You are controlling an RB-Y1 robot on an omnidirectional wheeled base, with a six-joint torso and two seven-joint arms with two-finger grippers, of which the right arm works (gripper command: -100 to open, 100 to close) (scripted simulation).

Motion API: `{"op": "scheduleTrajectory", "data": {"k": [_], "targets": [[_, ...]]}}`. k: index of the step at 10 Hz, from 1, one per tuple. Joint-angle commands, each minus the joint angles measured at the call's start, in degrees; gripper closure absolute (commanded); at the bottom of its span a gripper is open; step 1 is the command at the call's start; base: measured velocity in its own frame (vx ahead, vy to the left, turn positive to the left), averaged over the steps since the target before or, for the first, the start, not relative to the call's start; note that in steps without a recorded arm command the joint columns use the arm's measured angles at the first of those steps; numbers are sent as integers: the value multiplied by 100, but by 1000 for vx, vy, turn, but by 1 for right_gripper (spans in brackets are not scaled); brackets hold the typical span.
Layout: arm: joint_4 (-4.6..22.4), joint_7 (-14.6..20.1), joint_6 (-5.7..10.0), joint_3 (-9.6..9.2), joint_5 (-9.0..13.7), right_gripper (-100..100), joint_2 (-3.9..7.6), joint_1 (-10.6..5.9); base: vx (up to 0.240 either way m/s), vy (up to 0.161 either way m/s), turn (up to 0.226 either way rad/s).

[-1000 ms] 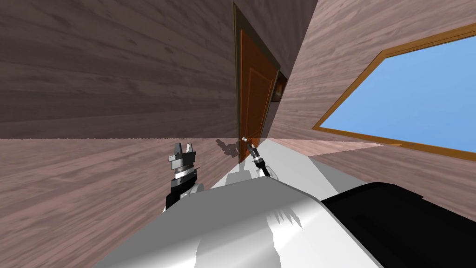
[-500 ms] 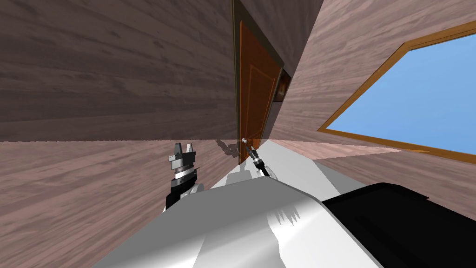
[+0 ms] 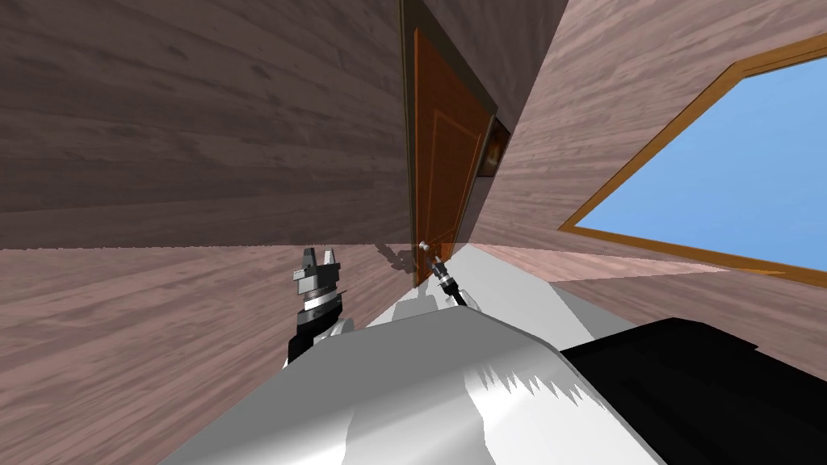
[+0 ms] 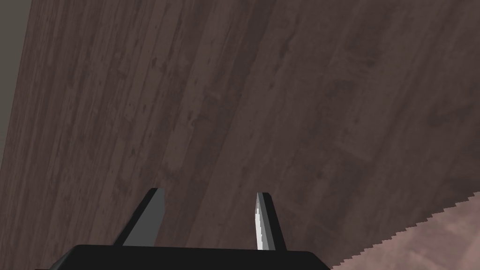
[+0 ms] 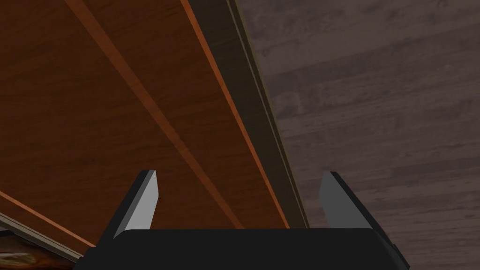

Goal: Pull the door open

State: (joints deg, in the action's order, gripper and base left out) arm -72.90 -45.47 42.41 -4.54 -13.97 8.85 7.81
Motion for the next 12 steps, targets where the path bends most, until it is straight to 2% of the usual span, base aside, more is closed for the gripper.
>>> {"op": "scheduleTrajectory", "data": {"k": [1, 2, 4, 5, 12], "targets": [[286, -216, 107, -8, -48, -100, 43, -97, 57, -88, 68], [324, -216, 107, -8, -48, -100, 43, -97, 49, -64, 32], [696, -489, 222, -25, -116, -100, 84, -228, 62, -56, 62], [729, -489, 222, -25, -116, -100, 84, -228, 51, -52, 21], [1935, -1302, 568, -75, -318, -100, 204, -619, 66, -83, 57]]}}
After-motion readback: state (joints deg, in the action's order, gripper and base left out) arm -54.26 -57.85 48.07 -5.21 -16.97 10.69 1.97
